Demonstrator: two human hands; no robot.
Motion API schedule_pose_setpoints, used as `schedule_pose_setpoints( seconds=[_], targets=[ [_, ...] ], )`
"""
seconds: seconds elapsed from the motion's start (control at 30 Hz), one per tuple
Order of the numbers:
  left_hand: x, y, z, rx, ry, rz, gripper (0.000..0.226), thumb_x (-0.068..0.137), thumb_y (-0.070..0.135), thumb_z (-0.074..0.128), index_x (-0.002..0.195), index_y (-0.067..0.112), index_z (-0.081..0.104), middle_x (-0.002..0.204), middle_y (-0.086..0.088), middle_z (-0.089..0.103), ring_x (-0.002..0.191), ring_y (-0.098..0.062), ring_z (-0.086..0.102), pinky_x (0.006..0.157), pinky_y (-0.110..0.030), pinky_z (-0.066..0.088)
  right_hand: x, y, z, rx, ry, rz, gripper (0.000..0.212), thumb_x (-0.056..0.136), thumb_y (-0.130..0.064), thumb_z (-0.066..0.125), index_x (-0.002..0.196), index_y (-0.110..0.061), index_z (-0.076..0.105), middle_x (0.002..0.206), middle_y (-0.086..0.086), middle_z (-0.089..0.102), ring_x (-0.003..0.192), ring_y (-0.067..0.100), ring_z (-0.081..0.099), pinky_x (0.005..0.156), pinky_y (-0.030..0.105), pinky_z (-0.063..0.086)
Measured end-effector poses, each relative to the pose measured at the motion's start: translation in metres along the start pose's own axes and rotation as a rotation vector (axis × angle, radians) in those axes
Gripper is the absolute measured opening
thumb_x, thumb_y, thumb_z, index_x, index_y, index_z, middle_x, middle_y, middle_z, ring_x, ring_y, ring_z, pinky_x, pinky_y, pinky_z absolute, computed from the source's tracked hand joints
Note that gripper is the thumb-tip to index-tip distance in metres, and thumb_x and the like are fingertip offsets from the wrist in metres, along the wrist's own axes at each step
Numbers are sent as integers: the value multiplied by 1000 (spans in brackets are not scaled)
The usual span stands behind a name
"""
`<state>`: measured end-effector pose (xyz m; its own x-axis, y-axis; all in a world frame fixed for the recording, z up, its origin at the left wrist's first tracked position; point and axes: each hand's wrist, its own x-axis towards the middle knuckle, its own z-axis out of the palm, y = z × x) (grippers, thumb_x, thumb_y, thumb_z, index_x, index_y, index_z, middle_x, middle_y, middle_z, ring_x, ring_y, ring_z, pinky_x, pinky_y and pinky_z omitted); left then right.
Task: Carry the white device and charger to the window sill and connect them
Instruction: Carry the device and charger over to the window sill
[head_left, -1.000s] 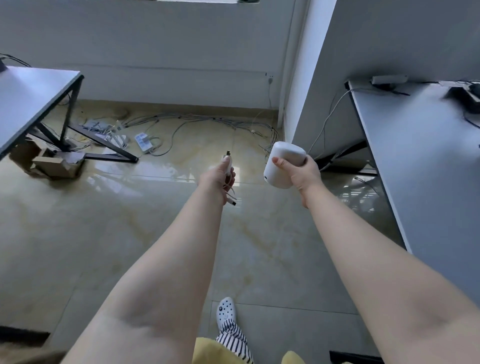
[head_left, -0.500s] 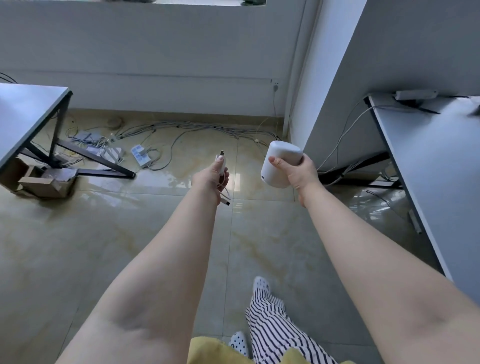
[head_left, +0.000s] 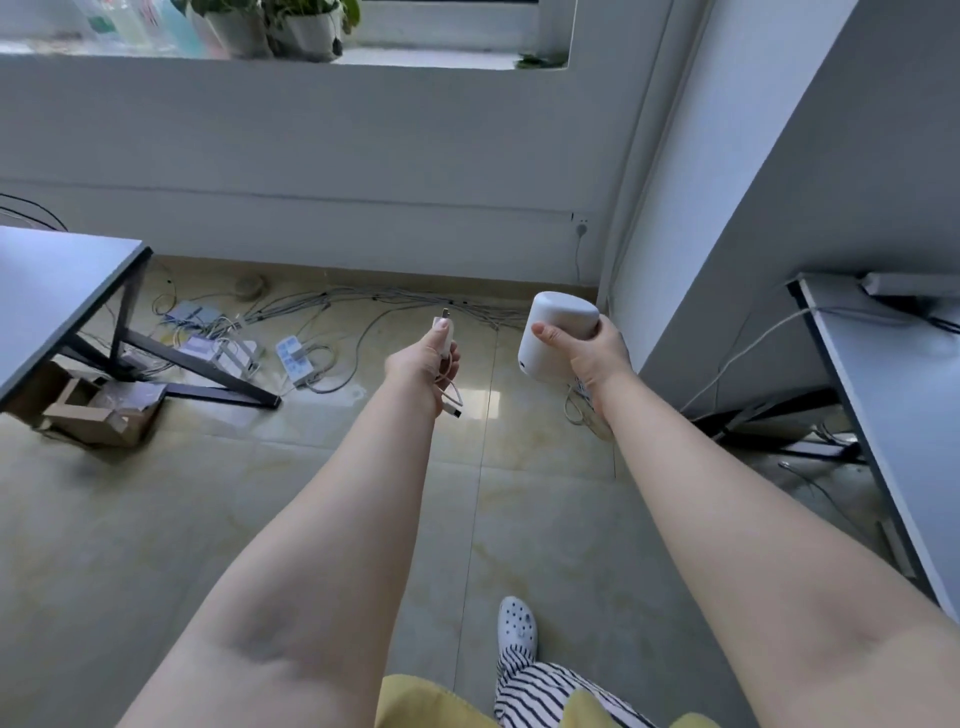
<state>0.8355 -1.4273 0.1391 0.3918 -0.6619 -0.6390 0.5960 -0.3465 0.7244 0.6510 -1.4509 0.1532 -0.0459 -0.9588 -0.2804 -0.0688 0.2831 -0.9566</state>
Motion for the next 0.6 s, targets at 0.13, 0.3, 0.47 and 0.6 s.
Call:
schedule_pose_setpoints(
  seconds=[0.13, 0.3, 0.47, 0.6],
  targets=[
    [36, 26, 29, -41, 11, 1, 22, 80, 26, 74, 77, 7, 62, 73, -4, 62, 60, -11, 58, 50, -16, 53, 54, -22, 10, -21, -22, -21, 64, 69, -30, 83, 123, -14, 54, 120, 4, 61, 106, 22, 58, 90, 39, 51],
    [68, 56, 53, -52, 37, 8, 21, 80, 26, 75, 76, 10, 62, 72, -3, 61, 59, -10, 57, 52, -15, 52, 106, -41, 25, -22, -38, -28, 60, 65, -33, 85, 117, -18, 56, 115, 1, 64, 102, 21, 61, 93, 43, 53],
    [107, 88, 80, -77, 38, 36, 21, 80, 24, 74, 72, 10, 61, 69, -3, 60, 48, -8, 56, 44, -14, 50, 155, -58, 45, -12, -50, -38, 64, 67, -31, 84, 122, -16, 56, 121, 4, 63, 102, 20, 59, 81, 35, 51],
    [147, 114, 102, -88, 17, 23, 19, 80, 24, 74, 73, 11, 62, 70, -3, 60, 37, -6, 55, 45, -14, 51, 201, -67, 62, -19, -26, -28, 67, 64, -33, 86, 121, -15, 57, 120, 4, 63, 105, 24, 60, 87, 45, 55]
  ],
)
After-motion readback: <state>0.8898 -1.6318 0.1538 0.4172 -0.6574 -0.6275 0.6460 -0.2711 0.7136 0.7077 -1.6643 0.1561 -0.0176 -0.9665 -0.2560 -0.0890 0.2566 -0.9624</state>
